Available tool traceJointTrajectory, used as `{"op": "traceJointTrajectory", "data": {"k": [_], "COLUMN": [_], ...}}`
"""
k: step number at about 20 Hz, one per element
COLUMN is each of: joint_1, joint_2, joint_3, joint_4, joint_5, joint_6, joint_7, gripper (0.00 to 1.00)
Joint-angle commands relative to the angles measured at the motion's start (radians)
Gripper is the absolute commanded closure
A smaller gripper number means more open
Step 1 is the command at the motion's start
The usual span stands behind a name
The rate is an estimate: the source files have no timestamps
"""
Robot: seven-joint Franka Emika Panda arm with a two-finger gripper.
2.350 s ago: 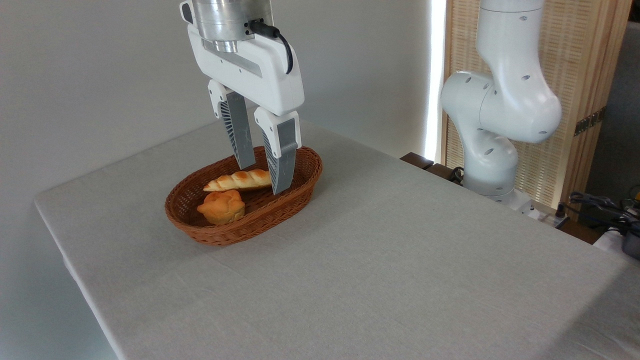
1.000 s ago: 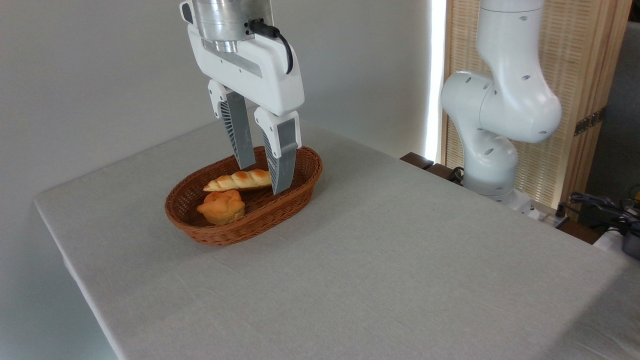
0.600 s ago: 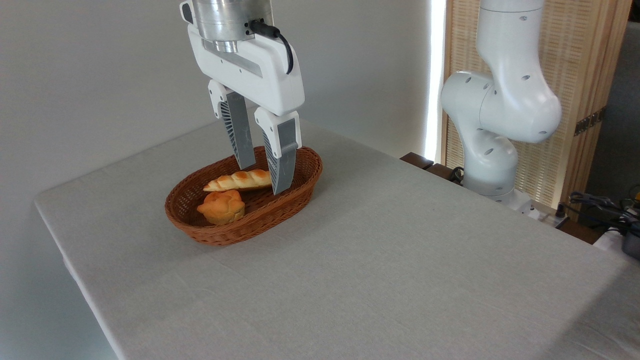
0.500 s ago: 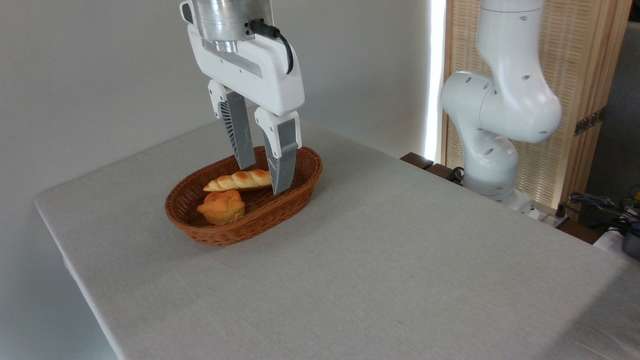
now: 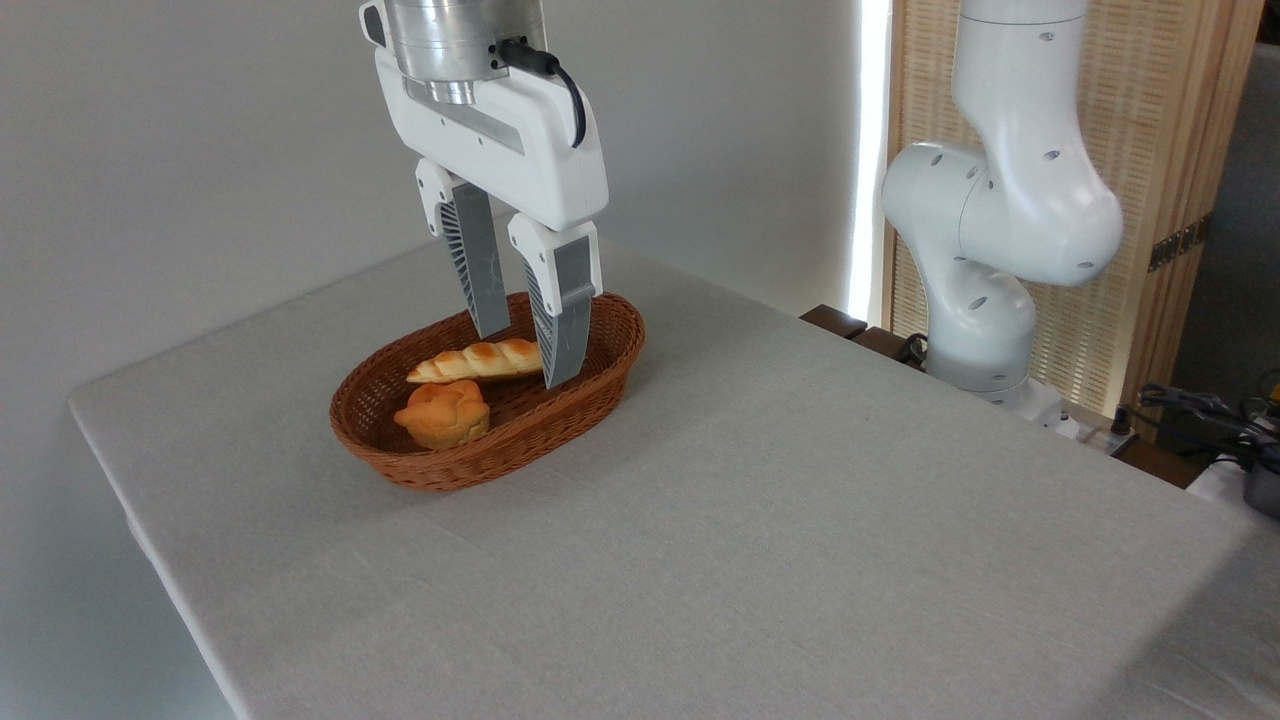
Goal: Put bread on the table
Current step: 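Lower the gripper into the basket and close it on the braided roll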
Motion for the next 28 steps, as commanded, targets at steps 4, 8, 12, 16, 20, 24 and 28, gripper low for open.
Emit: {"op": "traceJointTrajectory", "data": {"k": [4, 8, 12, 16, 20, 24, 28], "joint_1": [-0.012, -0.012, -0.011, -0.011, -0.011, -0.011, -0.011], "joint_2": [0.037, 0.051, 0.051, 0.022, 0.025, 0.025, 0.032], "joint_3": [-0.082, -0.15, -0.225, -0.289, -0.371, -0.414, -0.423], "joint_4": [0.026, 0.013, -0.032, -0.137, -0.22, -0.291, -0.32], "joint_5": [-0.056, -0.059, -0.057, -0.057, -0.057, -0.057, -0.057], "joint_6": [0.03, 0.037, 0.041, 0.119, 0.136, 0.214, 0.23], "joint_7": [-0.008, -0.008, -0.002, 0.003, -0.002, -0.002, 0.005], "gripper": [0.0, 0.0, 0.0, 0.0, 0.0, 0.0, 0.0]}}
